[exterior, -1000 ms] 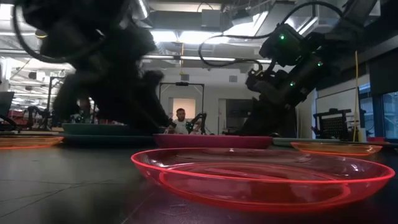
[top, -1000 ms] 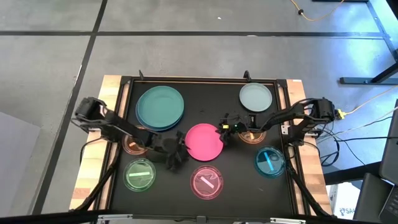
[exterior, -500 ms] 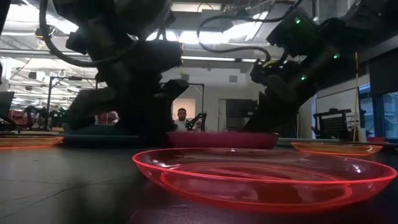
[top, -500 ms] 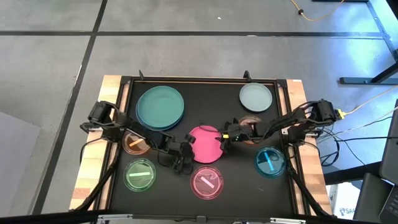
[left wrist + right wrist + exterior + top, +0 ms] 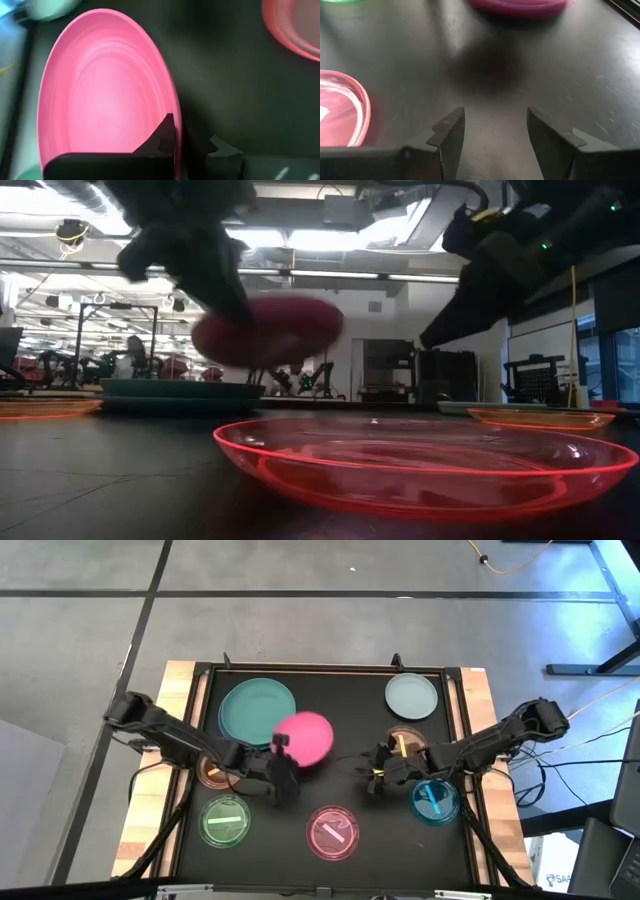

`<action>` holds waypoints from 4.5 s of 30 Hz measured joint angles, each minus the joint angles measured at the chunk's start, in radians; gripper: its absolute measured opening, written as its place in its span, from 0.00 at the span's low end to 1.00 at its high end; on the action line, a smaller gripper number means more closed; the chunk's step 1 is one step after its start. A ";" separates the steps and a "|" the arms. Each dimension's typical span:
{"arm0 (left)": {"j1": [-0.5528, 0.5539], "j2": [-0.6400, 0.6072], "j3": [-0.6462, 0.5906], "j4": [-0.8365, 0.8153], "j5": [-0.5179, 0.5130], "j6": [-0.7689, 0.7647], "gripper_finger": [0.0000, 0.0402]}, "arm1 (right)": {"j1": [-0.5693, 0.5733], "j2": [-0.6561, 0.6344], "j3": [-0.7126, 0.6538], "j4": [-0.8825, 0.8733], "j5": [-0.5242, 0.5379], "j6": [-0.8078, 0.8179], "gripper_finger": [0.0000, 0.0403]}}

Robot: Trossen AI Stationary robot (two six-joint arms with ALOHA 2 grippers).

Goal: Stack plastic plates
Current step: Stack the pink plate on the green plate, then stack the gray plate on the pink plate

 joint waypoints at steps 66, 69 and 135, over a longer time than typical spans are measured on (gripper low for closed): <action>0.006 -0.204 -0.568 0.904 0.215 -0.257 0.32 | -0.783 0.104 0.000 -0.288 -0.140 -0.143 0.50; -0.001 -0.204 -0.568 0.902 0.205 -0.257 0.32 | -0.782 0.131 0.000 -0.279 -0.117 -0.157 0.43; -0.027 -0.808 -0.377 0.183 -0.056 -0.153 0.32 | -0.420 0.995 1.157 0.146 -0.582 -0.517 0.03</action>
